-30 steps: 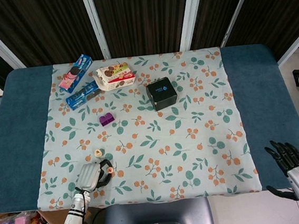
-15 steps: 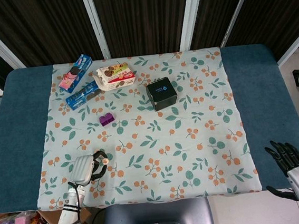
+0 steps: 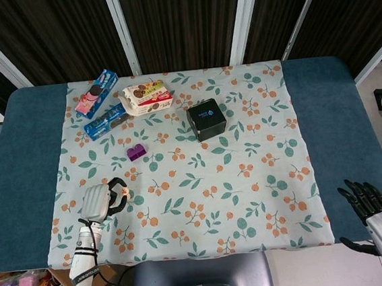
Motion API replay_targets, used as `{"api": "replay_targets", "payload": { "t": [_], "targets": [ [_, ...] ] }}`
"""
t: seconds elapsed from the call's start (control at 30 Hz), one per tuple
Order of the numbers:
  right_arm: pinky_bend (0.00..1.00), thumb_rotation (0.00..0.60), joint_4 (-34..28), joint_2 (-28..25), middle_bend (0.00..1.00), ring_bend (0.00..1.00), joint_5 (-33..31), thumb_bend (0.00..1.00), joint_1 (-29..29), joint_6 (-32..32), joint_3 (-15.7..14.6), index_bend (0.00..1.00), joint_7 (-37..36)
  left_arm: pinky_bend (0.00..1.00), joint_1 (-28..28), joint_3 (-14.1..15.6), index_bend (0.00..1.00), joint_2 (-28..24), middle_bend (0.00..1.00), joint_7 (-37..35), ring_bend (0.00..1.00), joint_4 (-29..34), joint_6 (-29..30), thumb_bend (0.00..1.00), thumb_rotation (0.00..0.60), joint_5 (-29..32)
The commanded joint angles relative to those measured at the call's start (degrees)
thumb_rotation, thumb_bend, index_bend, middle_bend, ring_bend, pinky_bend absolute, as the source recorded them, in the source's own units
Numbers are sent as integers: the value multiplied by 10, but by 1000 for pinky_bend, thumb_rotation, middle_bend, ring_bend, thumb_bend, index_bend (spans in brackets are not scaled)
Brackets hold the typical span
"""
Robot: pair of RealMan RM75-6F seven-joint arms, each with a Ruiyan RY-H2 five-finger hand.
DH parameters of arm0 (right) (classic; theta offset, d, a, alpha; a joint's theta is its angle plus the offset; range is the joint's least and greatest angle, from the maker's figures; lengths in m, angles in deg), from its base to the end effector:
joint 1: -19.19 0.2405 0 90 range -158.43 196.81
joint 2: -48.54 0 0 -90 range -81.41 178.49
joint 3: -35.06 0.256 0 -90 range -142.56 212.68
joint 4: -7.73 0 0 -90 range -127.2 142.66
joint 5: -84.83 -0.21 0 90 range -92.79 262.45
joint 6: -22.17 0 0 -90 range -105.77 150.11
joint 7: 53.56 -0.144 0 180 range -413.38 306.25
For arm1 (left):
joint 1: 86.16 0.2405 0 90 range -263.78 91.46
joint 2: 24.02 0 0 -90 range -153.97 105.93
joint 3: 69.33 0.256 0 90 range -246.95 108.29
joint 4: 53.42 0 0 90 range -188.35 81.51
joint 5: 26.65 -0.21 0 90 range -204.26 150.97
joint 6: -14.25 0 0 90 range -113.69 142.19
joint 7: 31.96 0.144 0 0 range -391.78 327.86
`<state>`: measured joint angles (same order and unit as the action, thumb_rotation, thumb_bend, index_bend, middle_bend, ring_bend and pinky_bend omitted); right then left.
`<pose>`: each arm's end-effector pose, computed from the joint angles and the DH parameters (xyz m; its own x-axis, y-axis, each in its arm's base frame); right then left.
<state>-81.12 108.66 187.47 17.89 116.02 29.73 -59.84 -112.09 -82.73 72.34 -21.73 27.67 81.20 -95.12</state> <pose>-0.3070 -0.1140 0.1696 0.4058 -0.0605 0.9120 -0.9009 -0.1950 0.3879 -0.2084 0.3005 -0.0165 0.1402 0.1605 0.9770 0.9884 -0.0807 -0.1285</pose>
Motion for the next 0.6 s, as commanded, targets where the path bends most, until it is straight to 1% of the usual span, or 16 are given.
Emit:
{"api": "replay_targets", "payload": {
  "t": [0.03, 0.6],
  "targets": [
    [0, 600, 0, 0, 0, 0, 0, 142, 1, -2, 0, 0, 0, 1000, -3, 0, 488, 3, 1000, 2, 1000, -4, -3, 404, 600, 5],
    [0, 600, 0, -1, 0, 0, 0, 142, 0, 1, 0, 0, -1, 1000, -12, 9, 470, 12, 1000, 16, 1000, -29, -15, 406, 600, 27]
  ]
}}
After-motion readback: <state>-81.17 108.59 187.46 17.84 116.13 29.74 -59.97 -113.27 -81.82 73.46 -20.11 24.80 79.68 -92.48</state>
